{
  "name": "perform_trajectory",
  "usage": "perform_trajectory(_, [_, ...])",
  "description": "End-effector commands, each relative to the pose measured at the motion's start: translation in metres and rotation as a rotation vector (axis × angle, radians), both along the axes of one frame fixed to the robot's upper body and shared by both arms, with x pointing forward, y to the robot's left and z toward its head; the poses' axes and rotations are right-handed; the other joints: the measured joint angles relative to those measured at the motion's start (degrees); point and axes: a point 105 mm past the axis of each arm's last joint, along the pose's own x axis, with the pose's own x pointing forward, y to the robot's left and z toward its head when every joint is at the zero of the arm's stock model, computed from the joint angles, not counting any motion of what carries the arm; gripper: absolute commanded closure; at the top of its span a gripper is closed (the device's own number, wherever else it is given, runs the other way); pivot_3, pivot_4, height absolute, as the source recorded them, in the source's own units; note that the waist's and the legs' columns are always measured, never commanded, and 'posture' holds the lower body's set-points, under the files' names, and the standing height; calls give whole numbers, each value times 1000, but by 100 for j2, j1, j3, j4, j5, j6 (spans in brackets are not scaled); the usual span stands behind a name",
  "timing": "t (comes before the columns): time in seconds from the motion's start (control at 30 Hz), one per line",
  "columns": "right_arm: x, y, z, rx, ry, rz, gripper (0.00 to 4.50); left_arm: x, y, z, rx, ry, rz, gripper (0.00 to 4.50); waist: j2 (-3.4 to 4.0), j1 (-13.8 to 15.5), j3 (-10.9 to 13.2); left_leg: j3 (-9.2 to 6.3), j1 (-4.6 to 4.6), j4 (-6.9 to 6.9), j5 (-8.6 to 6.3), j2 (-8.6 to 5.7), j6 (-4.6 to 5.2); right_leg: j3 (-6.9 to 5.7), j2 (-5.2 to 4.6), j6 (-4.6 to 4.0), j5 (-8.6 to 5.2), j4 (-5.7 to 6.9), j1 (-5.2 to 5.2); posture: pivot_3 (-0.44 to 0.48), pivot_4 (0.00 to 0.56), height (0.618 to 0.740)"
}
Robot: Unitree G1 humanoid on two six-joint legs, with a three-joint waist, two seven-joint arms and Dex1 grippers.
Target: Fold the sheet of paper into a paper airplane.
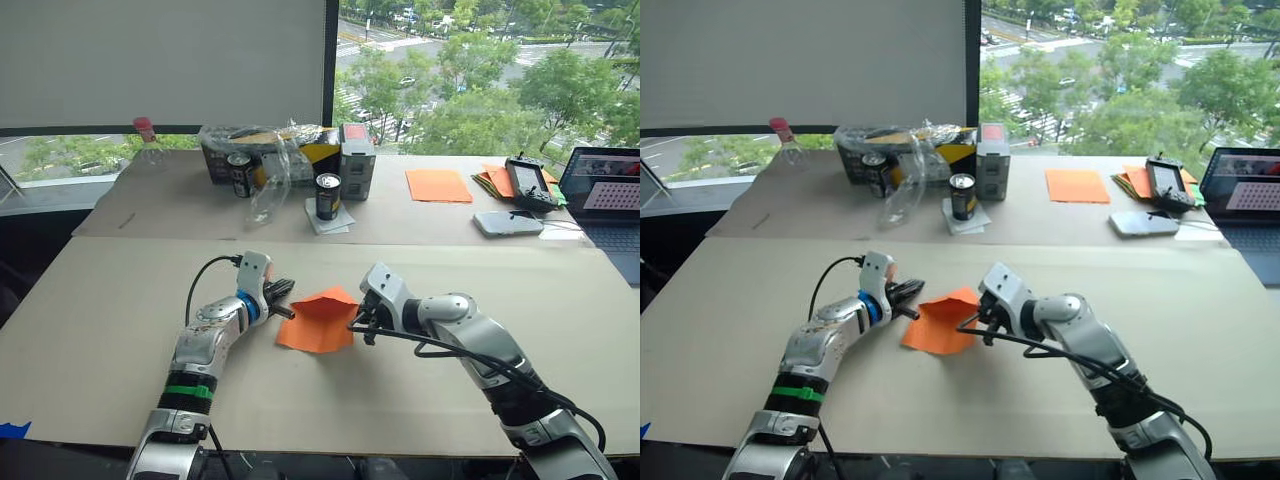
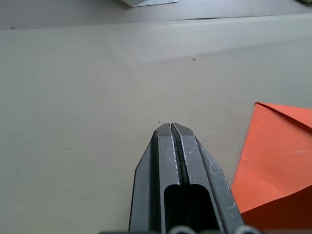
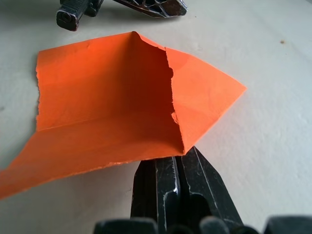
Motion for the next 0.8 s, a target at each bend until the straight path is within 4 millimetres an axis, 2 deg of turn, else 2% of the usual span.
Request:
perform_trajectory(0.03, [2,3,12,16,-57,15,4500,-2,-10,34,-113,-101,-43,4471,0,4,0,0,0,0,0,0,0,0,0,0,0,0,0,0,150,730])
perform_trajectory(0.2, [1,3,11,17,-55,11,4500,-10,-20,42,-152,-118,-109,4471,0,-41,0,0,11,0,0,3,0,1,6,0,0,7,3,0,150,730])
perform_trajectory(0.37, [2,3,13,19,-63,8,4500,-18,-24,27,-115,-71,-157,4471,0,-77,0,0,13,0,0,3,0,1,6,0,0,7,5,0,150,730])
perform_trajectory(0.5, [4,6,20,38,-76,3,4500,-26,-29,7,-53,-16,-204,4471,0,-73,0,0,12,0,0,3,0,1,6,0,0,7,4,0,150,730])
perform_trajectory(0.57, [5,14,28,129,-52,-9,4500,-30,-32,-1,-15,-1,-223,4471,0,-74,0,0,13,0,0,2,0,1,6,0,0,7,4,0,150,730])
perform_trajectory(0.8, [6,23,26,110,-64,6,4500,-29,-25,-11,20,13,-189,4471,0,-67,0,0,12,0,0,3,0,2,6,0,0,8,5,0,150,730])
